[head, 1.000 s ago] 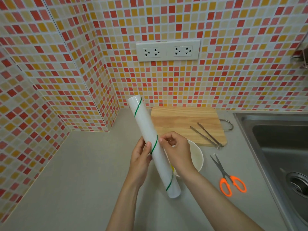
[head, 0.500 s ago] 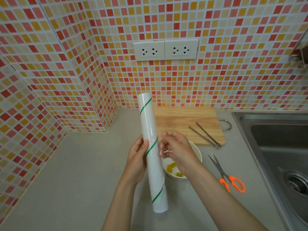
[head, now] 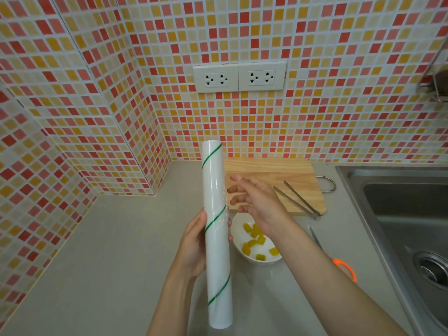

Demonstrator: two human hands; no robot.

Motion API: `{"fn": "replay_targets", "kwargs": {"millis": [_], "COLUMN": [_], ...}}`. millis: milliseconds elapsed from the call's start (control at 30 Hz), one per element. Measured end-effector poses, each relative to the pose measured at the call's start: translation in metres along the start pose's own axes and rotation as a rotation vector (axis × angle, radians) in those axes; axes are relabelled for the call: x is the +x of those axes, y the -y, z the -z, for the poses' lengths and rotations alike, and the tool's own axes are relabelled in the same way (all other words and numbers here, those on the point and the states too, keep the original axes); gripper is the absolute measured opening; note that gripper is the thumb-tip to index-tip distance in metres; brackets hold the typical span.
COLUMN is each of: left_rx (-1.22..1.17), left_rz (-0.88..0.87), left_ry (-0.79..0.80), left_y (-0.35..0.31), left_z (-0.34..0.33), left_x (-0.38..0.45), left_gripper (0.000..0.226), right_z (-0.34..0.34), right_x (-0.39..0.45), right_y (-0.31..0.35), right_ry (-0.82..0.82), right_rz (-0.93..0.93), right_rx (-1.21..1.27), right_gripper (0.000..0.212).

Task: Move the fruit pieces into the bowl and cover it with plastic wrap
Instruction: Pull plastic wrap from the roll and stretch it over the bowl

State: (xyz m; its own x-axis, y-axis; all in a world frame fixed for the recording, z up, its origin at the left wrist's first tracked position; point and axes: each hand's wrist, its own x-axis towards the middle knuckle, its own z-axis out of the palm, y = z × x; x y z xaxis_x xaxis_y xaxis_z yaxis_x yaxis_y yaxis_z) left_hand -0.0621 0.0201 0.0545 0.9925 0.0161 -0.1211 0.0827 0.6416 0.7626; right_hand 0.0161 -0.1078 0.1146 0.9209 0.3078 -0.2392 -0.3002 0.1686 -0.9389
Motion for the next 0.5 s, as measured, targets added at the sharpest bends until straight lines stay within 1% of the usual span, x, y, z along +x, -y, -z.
{"fn": "replay_targets", "kwargs": {"millis": [133,233,333,500], "left_rx": [-0.049,-0.038,-0.047,0.022], "left_rz": [0.047,0.055,0.059,0.029], "left_ry": [0.049,0.075,0.091,0.022], "left_y": [-0.001,-0.004,-0.007,-0.005], "left_z": [-0.004,-0.007,-0.007,-0.001], "left_x": [-0.003,-0.003,-0.002,0.001], "left_gripper": [0.035,0.036,0.052,0.04], "right_z": [-0.007,-0.012,-0.014,-0.01], "right_x": [0.012,0.019,0.023,0.021], "right_y": [0.022,0.031,0.034,0.037], "right_ry": [0.027,0.009,-0.047,-0.057], "right_rz": [0.019,0.053,0.096,0.16], "right_rx": [0.042,0.023,0.032,0.058], "right_gripper": [0.015,0.012,0.013,0.016]}}
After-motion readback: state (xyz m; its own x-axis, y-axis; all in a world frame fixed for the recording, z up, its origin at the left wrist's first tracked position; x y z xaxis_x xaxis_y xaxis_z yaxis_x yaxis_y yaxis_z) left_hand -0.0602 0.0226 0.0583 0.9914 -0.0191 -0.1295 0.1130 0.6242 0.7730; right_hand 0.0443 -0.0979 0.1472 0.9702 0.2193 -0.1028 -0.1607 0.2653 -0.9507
